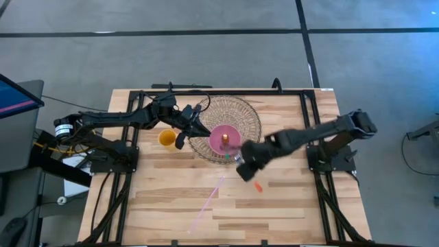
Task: Pick & Place Utensil
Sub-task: Put the orange fork into the pink bowl
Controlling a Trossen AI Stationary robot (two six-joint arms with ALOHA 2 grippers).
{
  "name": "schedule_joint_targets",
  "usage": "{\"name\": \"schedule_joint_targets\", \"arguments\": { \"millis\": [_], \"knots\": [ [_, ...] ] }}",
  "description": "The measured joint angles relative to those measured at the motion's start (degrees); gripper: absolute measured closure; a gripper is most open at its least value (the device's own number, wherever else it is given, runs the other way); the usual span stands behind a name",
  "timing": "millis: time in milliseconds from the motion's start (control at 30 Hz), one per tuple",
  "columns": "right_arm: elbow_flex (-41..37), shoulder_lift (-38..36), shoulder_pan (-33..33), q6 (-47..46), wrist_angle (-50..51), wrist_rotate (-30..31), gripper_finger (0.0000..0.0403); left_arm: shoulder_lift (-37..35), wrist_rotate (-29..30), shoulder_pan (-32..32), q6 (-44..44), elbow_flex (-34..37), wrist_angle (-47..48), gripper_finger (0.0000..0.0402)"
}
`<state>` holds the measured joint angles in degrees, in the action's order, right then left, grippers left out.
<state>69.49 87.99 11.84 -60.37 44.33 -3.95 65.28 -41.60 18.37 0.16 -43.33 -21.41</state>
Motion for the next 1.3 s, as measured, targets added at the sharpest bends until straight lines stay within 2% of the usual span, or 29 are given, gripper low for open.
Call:
{"name": "schedule_joint_targets", "arguments": {
  "millis": [133,400,700,1000,1300],
  "knots": [
    [3.05,2.37,-7.79,5.91,0.02,-4.64,0.0402,0.02,-0.01,0.0,0.02,0.0,0.0,0.0357],
    [5.23,11.6,-20.46,12.37,-0.15,-21.35,0.0402,0.02,0.0,0.0,-0.15,0.0,0.0,0.0357],
    [9.76,21.19,-28.3,14.9,0.87,-34.98,0.0403,0.02,0.0,0.0,0.04,0.76,-0.04,0.0357],
    [14.7,26.15,-31.23,17.47,0.33,-35.35,0.0403,-0.13,-0.01,0.0,0.02,3.2,-0.07,0.0357],
    [14.65,26.79,-31.48,18.99,0.82,-36.1,0.0397,-0.13,-0.02,0.0,-0.52,3.78,-0.07,0.0357]
  ]
}}
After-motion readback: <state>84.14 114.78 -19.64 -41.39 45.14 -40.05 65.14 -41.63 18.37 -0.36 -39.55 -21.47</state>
